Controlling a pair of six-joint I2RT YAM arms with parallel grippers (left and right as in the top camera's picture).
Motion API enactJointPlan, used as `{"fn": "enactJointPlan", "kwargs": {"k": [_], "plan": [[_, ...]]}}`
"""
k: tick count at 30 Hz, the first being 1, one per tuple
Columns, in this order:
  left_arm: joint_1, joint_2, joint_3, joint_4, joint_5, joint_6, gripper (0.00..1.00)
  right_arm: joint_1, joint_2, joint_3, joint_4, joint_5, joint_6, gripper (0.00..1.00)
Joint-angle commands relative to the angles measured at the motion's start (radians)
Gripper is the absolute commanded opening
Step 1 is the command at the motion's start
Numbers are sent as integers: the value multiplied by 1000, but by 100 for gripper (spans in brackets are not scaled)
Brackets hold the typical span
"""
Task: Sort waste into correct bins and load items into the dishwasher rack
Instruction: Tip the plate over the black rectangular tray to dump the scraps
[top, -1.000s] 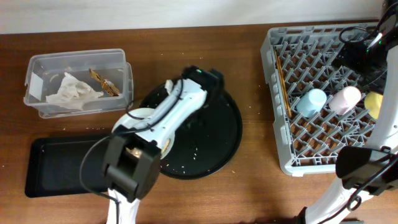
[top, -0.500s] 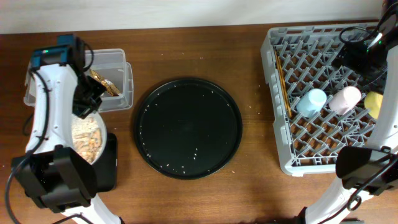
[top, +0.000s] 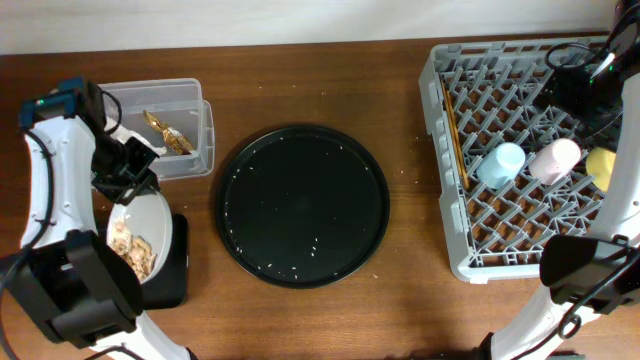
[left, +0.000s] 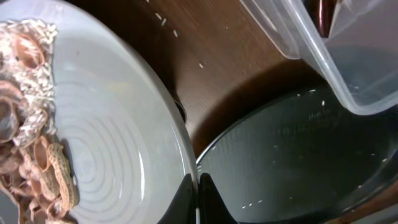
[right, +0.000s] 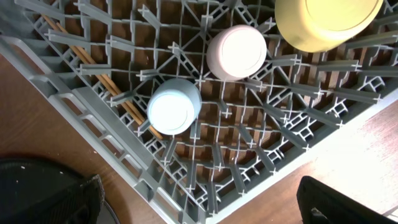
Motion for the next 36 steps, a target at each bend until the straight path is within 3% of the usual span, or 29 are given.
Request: {"fn": "enactJointPlan", "kwargs": {"k": [1,7,13,18,23,31,36], "plan": [[34,-30,-40,20,90,80,1,4,-11,4,-6,2,6,98],[134,-30,-41,-10,323,256,1,4,-11,4,-6,2,6,99],[247,-30,-41,-82,389,346,1,4,-11,4,-6,2,6,98],[362,-30,-41,-150,557,516,1,4,-11,4,-6,2,6,98],[371,-30,-41,-203,676,674,1,4,-11,4,-6,2,6,99],[456,-34,-41,-255,715,704,1,4,-11,4,-6,2,6,98],[490,-34,-41,-255,867,703,1,4,-11,4,-6,2,6,98]]}}
